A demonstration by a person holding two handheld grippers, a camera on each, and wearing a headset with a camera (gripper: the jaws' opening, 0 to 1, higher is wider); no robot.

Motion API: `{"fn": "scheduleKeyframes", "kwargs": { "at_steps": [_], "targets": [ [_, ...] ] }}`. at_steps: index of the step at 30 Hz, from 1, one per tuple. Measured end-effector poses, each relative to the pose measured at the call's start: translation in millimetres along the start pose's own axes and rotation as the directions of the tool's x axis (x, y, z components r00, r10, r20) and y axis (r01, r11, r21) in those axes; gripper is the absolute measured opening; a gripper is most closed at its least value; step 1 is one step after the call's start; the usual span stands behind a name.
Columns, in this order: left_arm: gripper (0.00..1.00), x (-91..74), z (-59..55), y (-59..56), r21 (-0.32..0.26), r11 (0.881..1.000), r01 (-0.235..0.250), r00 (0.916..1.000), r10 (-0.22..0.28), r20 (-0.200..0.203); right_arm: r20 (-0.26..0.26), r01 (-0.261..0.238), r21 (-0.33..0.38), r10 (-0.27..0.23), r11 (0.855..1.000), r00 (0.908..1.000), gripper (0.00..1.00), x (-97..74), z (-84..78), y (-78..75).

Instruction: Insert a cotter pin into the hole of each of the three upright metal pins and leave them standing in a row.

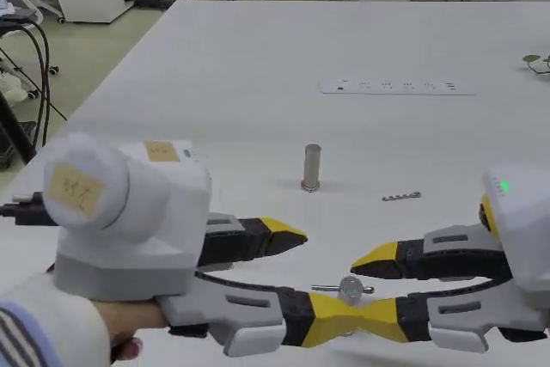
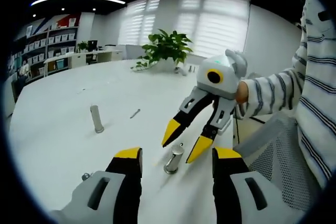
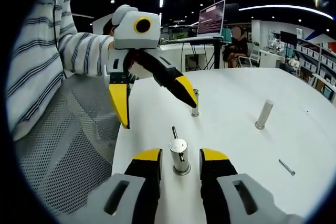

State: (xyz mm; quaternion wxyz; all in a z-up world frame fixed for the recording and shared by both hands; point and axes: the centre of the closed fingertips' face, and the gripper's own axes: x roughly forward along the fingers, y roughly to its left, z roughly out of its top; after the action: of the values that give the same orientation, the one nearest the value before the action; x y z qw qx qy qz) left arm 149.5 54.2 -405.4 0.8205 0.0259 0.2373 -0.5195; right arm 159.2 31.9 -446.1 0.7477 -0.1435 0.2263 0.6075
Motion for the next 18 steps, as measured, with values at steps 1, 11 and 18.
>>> {"fn": "scheduleKeyframes", "kwargs": {
  "at_steps": [1,11,18],
  "targets": [
    [0.55,-3.2,-2.4,0.1,-0.011,1.0,-0.01,0.9999,0.01,0.0,0.001,0.0,0.002,0.0,1.0,1.0,0.25,1.0,-0.6,0.1],
    [0.78,-36.9,-29.3,-1.4,-0.051,0.99,-0.131,0.991,0.129,-0.035,0.018,-0.015,0.044,0.014,0.999,0.9997,0.26,8.4,-6.1,3.4],
    [0.99,-45.7,-30.8,-2.7,-0.045,0.981,-0.188,0.9818,0.187,-0.034,0.029,-0.019,0.068,0.017,0.997,0.9994,0.26,12.1,-9.6,3.6]
  ]
}}
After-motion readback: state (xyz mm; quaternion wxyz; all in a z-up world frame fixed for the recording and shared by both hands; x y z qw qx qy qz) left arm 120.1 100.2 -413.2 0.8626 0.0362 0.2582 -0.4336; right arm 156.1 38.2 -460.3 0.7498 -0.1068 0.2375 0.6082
